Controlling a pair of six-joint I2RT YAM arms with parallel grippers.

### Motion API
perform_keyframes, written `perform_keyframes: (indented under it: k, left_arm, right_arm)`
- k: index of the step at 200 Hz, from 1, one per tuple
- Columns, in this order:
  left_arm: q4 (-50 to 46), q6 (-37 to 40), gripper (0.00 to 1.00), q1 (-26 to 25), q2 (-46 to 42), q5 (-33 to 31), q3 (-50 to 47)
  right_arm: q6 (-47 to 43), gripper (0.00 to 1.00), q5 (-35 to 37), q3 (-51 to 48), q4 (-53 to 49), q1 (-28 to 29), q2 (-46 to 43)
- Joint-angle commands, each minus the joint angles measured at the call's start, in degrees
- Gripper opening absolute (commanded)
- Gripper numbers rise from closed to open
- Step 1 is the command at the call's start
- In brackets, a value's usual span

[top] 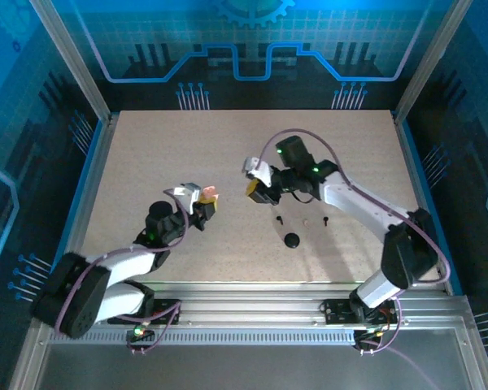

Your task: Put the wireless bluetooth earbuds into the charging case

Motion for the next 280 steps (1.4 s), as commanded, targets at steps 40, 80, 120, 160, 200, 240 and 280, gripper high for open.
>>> perform_keyframes:
  k: [40,80,120,160,200,240,280]
  left_arm:
    - [25.95,1.00,0.11,-3.78,13.57,7.00,6.58]
    - [25.95,1.85,0.11,-5.19,13.57,8.96,8.19]
    - [25.99,2.07,0.12,-5.90,12.34,8.87,8.69]
    - [25.94,1.10,0.11,-6.04,11.19,9.24,8.54]
    - [25.94,0.77,0.12,-6.25,9.82,9.18,8.37]
    - [25.94,0.59,0.11,-6.25,8.70,8.91,8.20]
    - [25.96,0.17,0.12,-6.25,8.22,9.09,8.27]
  right_arm:
    - [29.32,0.20,2.19,-17.26,34.11,-2.08,-14.97]
    - [35.07,0.20,10.28,-25.13,48.27,1.54,-19.05]
    - [34.49,0.21,16.34,-27.29,56.73,6.45,-18.21]
    - [35.46,0.21,18.04,-27.27,63.60,8.01,-14.84]
    - [36.75,0.21,18.02,-26.48,67.25,8.83,-11.34]
    - [37.23,0.21,18.47,-25.71,69.10,9.85,-8.89]
    - [38.07,0.21,18.82,-25.04,71.14,10.68,-6.36]
